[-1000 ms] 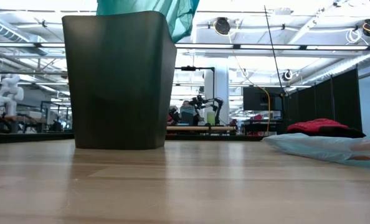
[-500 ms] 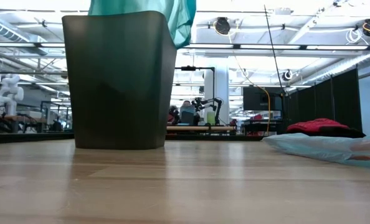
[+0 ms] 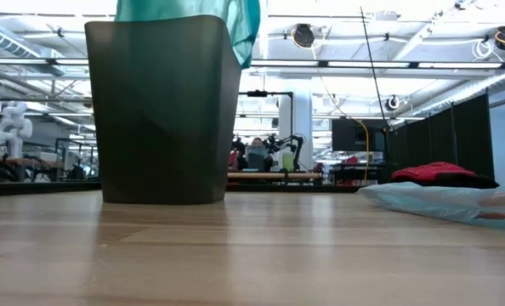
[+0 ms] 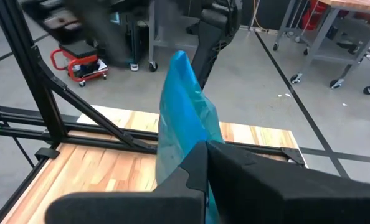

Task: Place trash/remove bag and relplace
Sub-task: Remove the trash bag from the bin

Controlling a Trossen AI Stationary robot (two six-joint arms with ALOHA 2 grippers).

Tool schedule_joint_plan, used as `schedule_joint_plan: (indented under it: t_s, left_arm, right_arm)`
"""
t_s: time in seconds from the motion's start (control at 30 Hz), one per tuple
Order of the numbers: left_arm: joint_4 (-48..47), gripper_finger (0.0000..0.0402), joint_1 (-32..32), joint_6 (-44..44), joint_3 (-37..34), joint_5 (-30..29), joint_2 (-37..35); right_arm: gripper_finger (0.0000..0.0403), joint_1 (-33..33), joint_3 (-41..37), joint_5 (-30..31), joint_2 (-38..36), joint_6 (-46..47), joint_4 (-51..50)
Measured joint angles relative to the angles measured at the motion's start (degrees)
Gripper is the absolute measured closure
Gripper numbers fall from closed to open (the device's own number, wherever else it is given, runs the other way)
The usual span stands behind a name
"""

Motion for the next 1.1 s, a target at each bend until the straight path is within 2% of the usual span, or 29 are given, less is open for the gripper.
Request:
schedule_joint_plan:
  t_s: [0.07, 0.17, 0.3, 0.4, 0.5, 0.6, 0.9, 1.1]
  left_arm:
    - [0.12, 0.0225, 0.11, -1.15, 0.00, 5.61, 0.85]
    - [2.08, 0.0225, -0.65, -2.90, -0.01, 9.71, 2.05]
    - [7.33, 0.0225, -2.14, -4.78, -1.18, 9.28, 2.49]
    - [7.23, 0.0225, -1.33, -7.86, -4.33, 3.88, 3.93]
    - [4.64, 0.0225, 1.91, -14.34, -7.57, -4.77, 5.89]
    - [5.07, 0.0225, 2.72, -21.36, -12.05, -10.85, 6.75]
    - [5.67, 0.0225, 5.17, -46.71, -25.89, -17.58, 6.73]
    - [14.73, 0.0225, 5.52, -47.54, -28.94, -25.48, 7.58]
  right_arm:
    - [0.0403, -0.12, 0.00, -0.02, 0.00, 0.00, -0.42]
    - [0.0403, -0.20, 0.00, -0.02, 0.00, 0.00, -0.82]
    - [0.0403, -0.20, 0.00, -0.05, 0.00, 0.01, -0.74]
    - [0.0403, -0.18, 0.00, -0.11, 0.02, -0.04, -0.27]
    - [0.0403, -0.08, 0.00, -0.28, 0.02, -0.07, 0.17]
    - [0.0403, 0.30, 0.00, -0.41, 0.02, -0.18, 0.27]
    - [0.0403, 1.02, 0.00, -0.39, 0.02, -1.46, 0.75]
    - [0.0403, 1.05, 0.00, -0.39, 0.02, -1.47, 1.24]
